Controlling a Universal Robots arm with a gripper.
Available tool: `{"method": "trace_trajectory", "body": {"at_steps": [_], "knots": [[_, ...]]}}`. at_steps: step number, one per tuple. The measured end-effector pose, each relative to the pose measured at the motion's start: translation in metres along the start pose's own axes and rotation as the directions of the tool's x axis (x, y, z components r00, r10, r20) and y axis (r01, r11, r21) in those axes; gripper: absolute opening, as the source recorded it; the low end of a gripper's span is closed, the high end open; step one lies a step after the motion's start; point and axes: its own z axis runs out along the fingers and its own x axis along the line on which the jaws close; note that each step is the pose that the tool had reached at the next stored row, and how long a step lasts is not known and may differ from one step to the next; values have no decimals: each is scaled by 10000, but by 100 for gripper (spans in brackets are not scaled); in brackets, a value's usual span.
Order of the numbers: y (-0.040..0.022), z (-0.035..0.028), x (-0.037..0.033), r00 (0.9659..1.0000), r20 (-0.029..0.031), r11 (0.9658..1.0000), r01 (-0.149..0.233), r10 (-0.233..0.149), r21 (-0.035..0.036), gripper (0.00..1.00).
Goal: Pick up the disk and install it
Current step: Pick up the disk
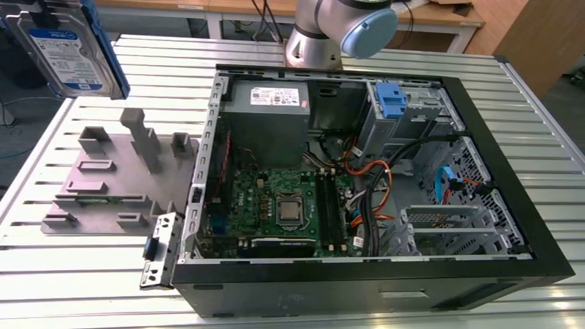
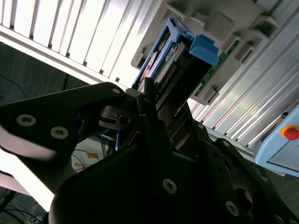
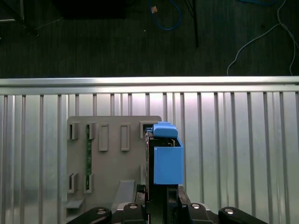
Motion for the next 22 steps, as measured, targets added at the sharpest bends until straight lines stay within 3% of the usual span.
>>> {"method": "trace_trajectory", "body": {"at_steps": [22], "knots": [[7,-181,-9,10000,1,10000,0,0,2,35]]}}
